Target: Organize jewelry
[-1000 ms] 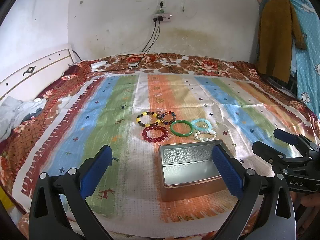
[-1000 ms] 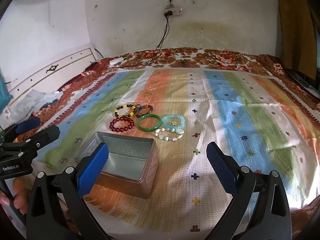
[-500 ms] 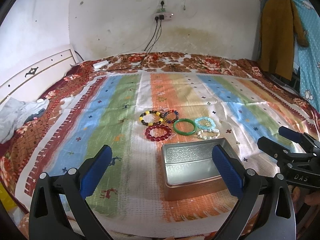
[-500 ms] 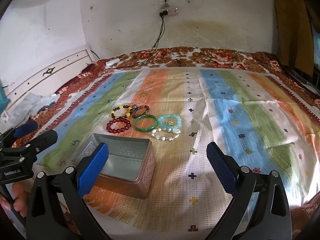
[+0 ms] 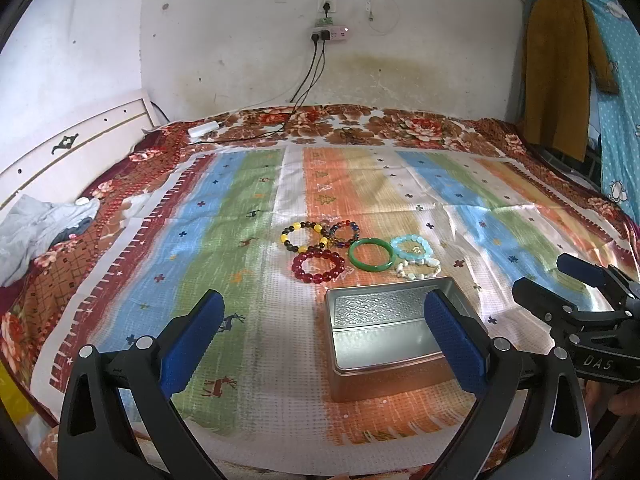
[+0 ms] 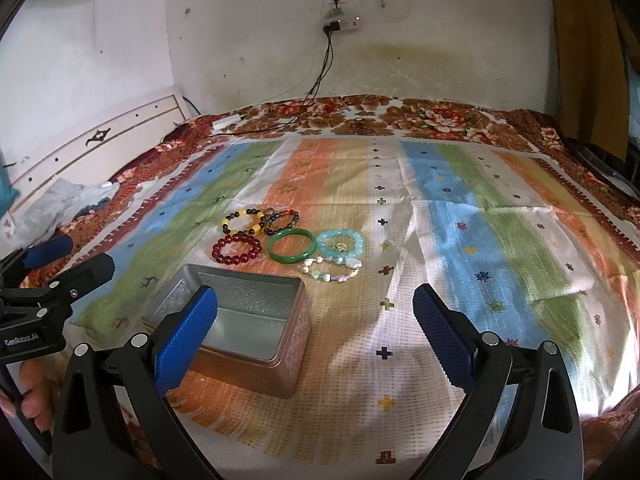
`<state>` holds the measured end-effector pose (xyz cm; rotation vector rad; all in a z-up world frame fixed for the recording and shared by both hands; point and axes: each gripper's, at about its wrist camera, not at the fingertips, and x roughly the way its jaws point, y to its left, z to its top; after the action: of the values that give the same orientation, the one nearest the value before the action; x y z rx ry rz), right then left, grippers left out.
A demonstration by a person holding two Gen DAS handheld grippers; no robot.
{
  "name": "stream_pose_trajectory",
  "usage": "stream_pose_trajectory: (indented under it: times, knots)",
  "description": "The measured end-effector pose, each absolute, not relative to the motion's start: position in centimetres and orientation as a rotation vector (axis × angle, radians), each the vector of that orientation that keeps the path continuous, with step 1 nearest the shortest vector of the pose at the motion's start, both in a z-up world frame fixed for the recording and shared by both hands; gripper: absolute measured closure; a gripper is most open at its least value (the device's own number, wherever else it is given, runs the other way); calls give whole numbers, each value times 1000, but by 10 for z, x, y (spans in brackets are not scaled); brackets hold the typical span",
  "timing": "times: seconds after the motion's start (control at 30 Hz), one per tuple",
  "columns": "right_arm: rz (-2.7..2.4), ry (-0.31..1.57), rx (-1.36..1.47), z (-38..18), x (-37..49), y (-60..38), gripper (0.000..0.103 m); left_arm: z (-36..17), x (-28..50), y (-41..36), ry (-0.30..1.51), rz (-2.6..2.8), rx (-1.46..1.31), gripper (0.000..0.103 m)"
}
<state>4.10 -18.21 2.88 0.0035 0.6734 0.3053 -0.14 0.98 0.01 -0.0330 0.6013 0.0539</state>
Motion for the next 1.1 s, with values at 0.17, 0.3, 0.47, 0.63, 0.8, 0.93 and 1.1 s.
stream_pose_trajectory:
  times: [0.17,0.3,0.47,0.63,0.8,0.93,1.1]
  knots:
    - [317,675,3,28,41,-181,4,0,-2,10,603,54,-31,6]
    - [319,677,2,28,41,-181,4,0,-1,10,604,55,-33,6]
    - [323,675,0,29,40,-179,4,0,-2,10,604,55,-34,6]
    - [324,674,-3,29,40,-178,4,0,-1,9,605,55,-32,6]
    - [326,673,0,30,41,-178,4,0,-1,9,605,59,-29,6]
    - [328,676,-2,29,41,-177,4,-3,0,8,606,57,-27,6]
    - [336,681,2,32,48,-173,4,-3,8,13,629,63,-48,6]
